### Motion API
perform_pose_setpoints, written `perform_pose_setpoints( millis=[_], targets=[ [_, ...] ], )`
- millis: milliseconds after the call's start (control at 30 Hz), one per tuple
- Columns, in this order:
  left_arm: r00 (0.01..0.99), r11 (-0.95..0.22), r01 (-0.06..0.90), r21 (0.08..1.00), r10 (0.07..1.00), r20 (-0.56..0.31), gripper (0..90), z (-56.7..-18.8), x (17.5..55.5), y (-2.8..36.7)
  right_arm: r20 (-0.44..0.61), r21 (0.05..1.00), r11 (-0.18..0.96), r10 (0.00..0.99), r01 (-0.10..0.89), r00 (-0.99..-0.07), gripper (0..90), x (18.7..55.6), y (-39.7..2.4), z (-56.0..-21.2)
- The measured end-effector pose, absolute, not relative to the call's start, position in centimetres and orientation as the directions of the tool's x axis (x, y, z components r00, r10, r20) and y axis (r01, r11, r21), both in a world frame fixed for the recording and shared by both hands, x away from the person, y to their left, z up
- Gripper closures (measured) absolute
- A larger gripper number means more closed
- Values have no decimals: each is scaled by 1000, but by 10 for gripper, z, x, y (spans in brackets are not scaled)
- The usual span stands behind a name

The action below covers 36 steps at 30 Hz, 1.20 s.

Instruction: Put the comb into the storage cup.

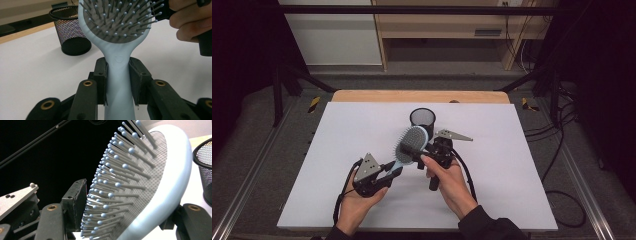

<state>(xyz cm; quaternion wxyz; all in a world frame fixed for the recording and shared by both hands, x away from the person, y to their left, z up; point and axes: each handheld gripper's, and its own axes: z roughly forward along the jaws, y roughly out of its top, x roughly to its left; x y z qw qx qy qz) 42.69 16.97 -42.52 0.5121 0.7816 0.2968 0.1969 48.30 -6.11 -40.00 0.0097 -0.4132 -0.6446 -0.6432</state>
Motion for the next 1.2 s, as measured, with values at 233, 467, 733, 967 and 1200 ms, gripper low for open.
perform_pose_setpoints(
  millis=[233, 467, 733, 967, 1200],
  targets=[
    [748, -296, 259, 919, 664, 4, 698, -425, 427, 169, 549, 818, -172, 516, 548, -658, 382, 483, -62, -400],
    [746, -301, 257, 918, 665, 10, 698, -425, 426, 169, 548, 819, -174, 517, 546, -657, 395, 481, -60, -400],
    [746, -303, 263, 916, 666, 6, 699, -428, 427, 167, 549, 820, -175, 509, 544, -663, 445, 479, -60, -398],
    [739, -291, 264, 919, 674, 2, 699, -429, 428, 168, 553, 816, -173, 510, 551, -659, 475, 479, -58, -394],
    [732, -291, 258, 921, 681, 10, 699, -428, 427, 170, 550, 821, -179, 506, 543, -665, 496, 477, -54, -392]
  ],
)
